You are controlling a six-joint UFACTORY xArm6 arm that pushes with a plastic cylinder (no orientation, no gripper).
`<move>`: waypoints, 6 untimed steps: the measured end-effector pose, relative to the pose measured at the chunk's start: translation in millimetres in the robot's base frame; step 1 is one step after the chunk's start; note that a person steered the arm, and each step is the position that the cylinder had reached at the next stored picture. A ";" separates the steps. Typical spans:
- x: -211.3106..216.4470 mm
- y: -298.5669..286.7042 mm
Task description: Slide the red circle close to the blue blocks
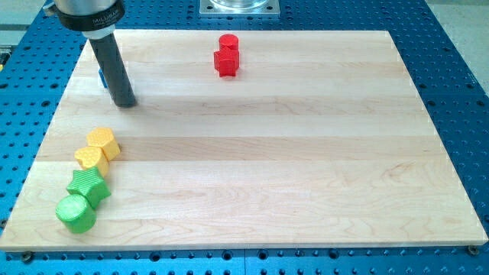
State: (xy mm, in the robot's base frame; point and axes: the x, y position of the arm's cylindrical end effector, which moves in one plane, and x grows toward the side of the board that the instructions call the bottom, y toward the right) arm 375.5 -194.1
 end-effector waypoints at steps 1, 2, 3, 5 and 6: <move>-21.9 -0.5; -26.0 -19.0; -25.4 -32.5; -23.3 -65.9; -23.3 -59.7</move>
State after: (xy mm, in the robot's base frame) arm 352.2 -253.8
